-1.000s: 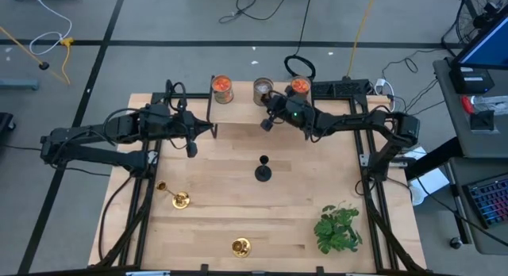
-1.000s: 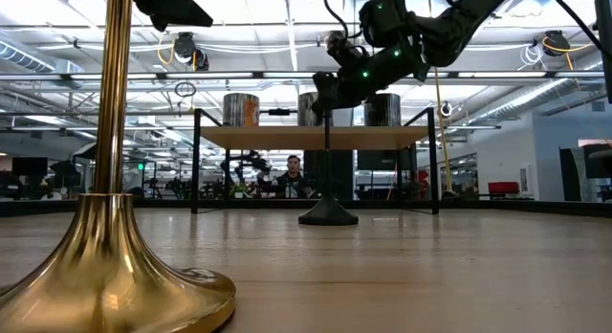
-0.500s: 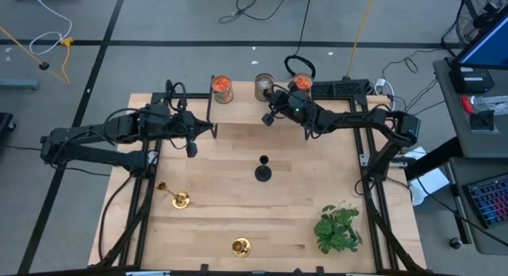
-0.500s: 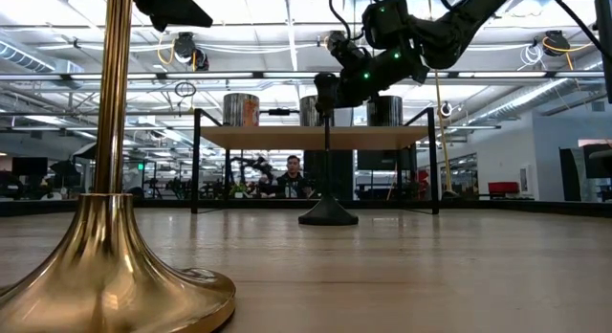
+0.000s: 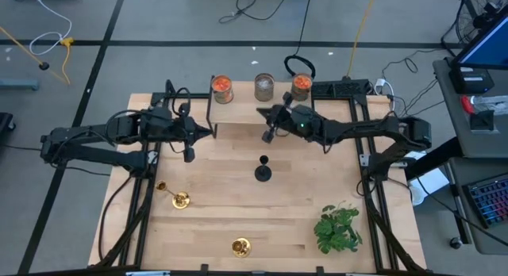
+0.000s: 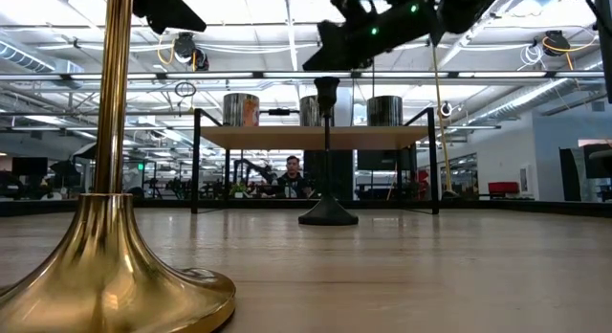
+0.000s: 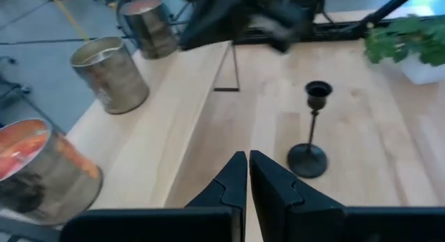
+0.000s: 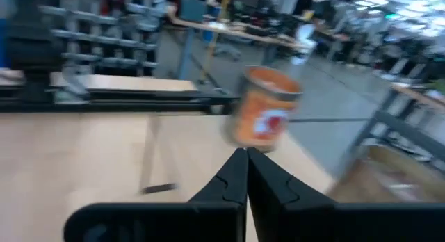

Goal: Pick & Place candle stick holders
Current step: Put the black candle holder on the shelf

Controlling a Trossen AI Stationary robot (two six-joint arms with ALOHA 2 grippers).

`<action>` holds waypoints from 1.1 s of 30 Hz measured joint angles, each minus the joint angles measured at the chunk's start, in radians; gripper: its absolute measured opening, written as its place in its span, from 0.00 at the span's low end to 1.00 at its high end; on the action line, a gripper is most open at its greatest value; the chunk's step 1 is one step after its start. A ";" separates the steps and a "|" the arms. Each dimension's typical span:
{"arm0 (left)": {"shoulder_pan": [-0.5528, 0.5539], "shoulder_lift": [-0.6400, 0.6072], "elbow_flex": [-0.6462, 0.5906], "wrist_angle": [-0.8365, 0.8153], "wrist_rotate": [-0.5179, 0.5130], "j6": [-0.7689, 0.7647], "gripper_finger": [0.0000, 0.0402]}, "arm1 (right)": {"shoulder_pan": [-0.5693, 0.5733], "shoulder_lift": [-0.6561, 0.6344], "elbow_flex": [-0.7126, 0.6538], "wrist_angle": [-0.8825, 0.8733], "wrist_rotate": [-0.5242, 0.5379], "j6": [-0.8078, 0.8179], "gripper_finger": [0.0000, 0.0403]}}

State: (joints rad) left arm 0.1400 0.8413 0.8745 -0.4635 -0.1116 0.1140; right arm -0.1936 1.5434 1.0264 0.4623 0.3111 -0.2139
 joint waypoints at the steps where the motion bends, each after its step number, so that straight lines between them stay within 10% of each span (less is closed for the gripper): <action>1: -0.004 0.001 0.000 -0.005 -0.022 -0.004 0.06 | 0.022 -0.010 0.000 -0.021 -0.001 0.012 0.00; 16: -0.138 0.012 0.000 -0.111 0.123 -0.041 0.06 | 0.310 -0.045 -0.001 -0.238 -0.132 0.093 0.04; 33: -0.188 0.030 0.000 -0.112 0.102 -0.045 0.06 | 0.398 -0.045 -0.002 -0.448 -0.075 0.319 0.40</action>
State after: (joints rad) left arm -0.0483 0.8711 0.8742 -0.5751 -0.0101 0.0692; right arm 0.2041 1.4986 1.0248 0.0144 0.2357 0.1048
